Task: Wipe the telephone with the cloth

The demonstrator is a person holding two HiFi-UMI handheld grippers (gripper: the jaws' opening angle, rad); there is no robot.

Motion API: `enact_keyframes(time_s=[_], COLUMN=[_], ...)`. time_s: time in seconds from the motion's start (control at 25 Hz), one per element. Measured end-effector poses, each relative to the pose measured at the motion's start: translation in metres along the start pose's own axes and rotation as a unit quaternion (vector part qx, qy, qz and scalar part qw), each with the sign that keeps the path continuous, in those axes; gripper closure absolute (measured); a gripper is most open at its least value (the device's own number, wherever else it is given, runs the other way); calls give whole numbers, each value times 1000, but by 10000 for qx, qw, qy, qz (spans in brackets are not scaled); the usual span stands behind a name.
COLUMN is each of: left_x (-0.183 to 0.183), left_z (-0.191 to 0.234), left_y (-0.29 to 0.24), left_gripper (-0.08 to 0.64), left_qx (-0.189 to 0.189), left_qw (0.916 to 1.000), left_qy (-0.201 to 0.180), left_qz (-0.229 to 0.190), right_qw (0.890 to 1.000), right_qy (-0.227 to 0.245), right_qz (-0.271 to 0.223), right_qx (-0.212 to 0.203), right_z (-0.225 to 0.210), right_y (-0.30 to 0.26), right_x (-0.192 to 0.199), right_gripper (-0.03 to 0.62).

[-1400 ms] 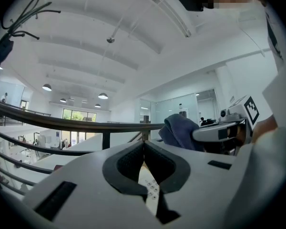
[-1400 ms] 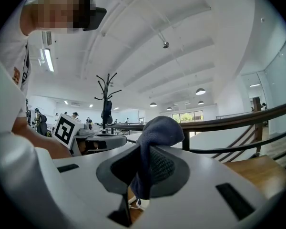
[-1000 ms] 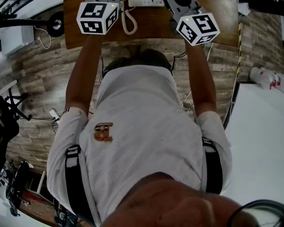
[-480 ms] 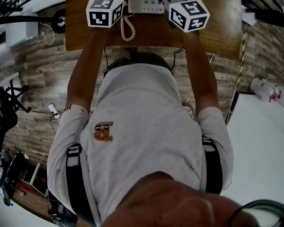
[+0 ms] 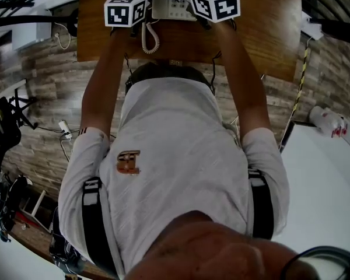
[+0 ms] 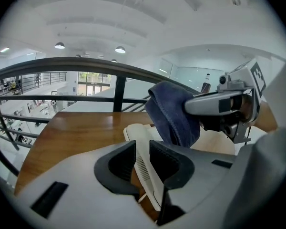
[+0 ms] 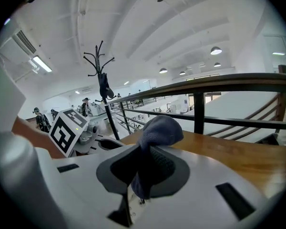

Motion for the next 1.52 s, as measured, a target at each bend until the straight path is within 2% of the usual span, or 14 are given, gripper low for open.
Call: enact_keyframes(time_s=[0.2,0.4,0.6,1.04,1.52], left_x=[9,13,14,19,21], left_z=[3,7,12,17,19], left_y=[-4,-14,-17,-17,-17], left_gripper=[479,477,476,474,465], left_qx=[57,244,451,589,581], left_qw=[9992,9978,9972,9970,9973], left_qy=[95,208,302,365,325], left_qz=[383,579,519,356,296], right_qw=[9994,9973,9951,9862,9726], right_qy=[-148,-215,-298,-299,-441], right_qz=[298,696,900,1326,1408], right_qx=[-30,97,297,950,1796], right_z=[3,-3,-7,-18,-51], right_y=[-13,-30,-42,-63,-29], right_x=[-2,1,2,13,38], right_gripper=[532,532,532,532,532])
Point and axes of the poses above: the fingertips, and each gripper's own axes: y backward along the fingers, z to its left, x out of its underside, the point moved 10 cm from there along y, backward along the fingers, and after that the axes turned 8 degrees about -y, right-handed, at the moved point
